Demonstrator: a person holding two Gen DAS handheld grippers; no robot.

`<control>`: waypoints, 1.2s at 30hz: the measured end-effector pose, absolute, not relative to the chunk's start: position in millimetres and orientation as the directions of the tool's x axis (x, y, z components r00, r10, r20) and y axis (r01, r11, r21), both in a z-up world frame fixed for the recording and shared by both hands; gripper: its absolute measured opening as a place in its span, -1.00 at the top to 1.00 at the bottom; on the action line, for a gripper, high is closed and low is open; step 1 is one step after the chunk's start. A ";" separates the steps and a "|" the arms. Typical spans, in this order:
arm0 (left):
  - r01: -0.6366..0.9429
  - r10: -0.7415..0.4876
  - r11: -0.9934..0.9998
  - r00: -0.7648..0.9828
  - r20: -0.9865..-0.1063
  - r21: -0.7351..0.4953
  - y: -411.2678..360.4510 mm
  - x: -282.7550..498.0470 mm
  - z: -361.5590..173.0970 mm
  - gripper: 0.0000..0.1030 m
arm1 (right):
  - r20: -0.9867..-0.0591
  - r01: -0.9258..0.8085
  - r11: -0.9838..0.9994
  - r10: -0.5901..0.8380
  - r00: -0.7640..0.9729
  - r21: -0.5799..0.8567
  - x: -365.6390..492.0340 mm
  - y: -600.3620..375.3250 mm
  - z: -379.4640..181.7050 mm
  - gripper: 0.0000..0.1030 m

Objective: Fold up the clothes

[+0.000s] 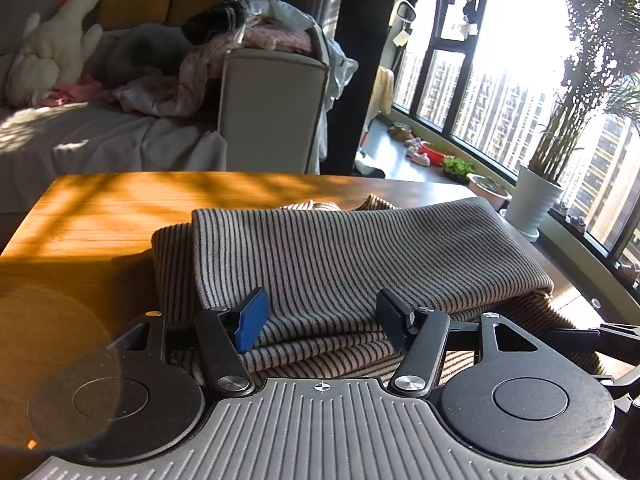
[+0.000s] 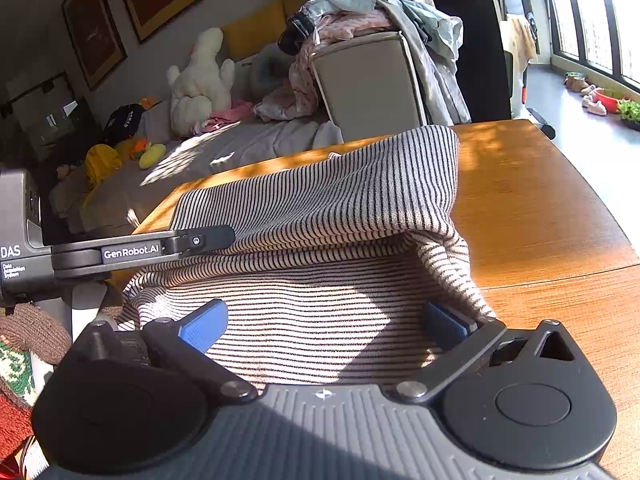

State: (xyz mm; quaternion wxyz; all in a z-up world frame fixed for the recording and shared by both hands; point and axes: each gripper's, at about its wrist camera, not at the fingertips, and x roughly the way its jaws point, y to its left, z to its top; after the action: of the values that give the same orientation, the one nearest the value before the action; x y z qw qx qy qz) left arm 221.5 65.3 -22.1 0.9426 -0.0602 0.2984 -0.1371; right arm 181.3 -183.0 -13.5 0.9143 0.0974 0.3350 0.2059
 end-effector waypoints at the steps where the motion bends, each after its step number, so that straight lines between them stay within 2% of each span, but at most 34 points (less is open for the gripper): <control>1: 0.228 -0.300 0.953 0.783 -0.545 -0.198 65.0 221.3 -22.2 -0.42 | -0.575 -0.315 0.894 0.447 0.686 0.319 183.0 -184.1 -12.9 -1.00; 8: 0.236 -0.320 0.947 0.780 -0.538 -0.220 66.8 224.1 -23.0 -0.52 | -0.588 -0.343 0.875 0.484 0.649 0.341 195.4 -191.2 -8.1 -1.00; 13: 0.229 -0.336 0.939 0.781 -0.527 -0.258 67.2 233.2 -24.4 -0.69 | -0.596 -0.362 0.861 0.509 0.621 0.357 204.2 -196.4 -4.8 -1.00; 16: 0.235 -0.345 0.935 0.780 -0.522 -0.265 67.5 233.2 -25.0 -0.73 | -0.533 -0.364 0.865 0.500 0.682 0.346 214.0 -204.6 20.1 -0.97; 19: 0.231 -0.347 0.933 0.786 -0.512 -0.277 68.9 230.7 -25.5 -0.73 | -0.510 -0.383 0.902 0.430 0.745 0.201 242.3 -186.4 52.8 -0.32; 20: 0.231 -0.351 0.930 0.786 -0.509 -0.285 70.0 230.5 -25.7 -0.73 | -0.502 -0.386 0.911 0.404 0.764 0.146 252.5 -179.2 63.6 0.02; 21: 0.232 -0.357 0.927 0.786 -0.505 -0.293 71.0 230.3 -25.8 -0.74 | -0.502 -0.394 0.912 0.396 0.769 0.115 263.0 -171.6 70.3 0.08; 24: 0.237 -0.373 0.918 0.785 -0.495 -0.318 74.9 229.9 -26.2 -0.76 | -0.549 -0.425 0.902 0.395 0.736 0.080 308.5 -139.1 73.3 0.08; 32: 0.250 -0.411 0.896 0.779 -0.473 -0.368 82.0 229.6 -27.7 -0.82 | -0.698 -0.407 0.912 0.316 0.643 0.037 379.7 -93.8 0.5 -0.04; 34: 0.251 -0.415 0.893 0.778 -0.471 -0.374 82.6 230.2 -27.7 -0.84 | -0.693 -0.417 0.909 0.313 0.650 0.019 377.8 -91.4 -4.7 -0.01; 35: 0.250 -0.416 0.893 0.778 -0.471 -0.374 82.6 230.5 -27.5 -0.84 | -0.691 -0.423 0.906 0.314 0.651 0.014 376.4 -90.5 -4.3 0.18; 36: 0.250 -0.416 0.893 0.778 -0.471 -0.375 82.6 230.9 -27.3 -0.85 | -0.686 -0.421 0.907 0.315 0.656 0.014 374.5 -91.3 -1.7 0.50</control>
State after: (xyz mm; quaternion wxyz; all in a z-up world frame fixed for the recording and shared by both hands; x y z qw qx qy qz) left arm 230.9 82.6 -27.3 0.9313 -0.1475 0.2811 -0.1787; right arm 374.5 -91.3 -1.7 0.9069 -0.0732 0.3620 0.2028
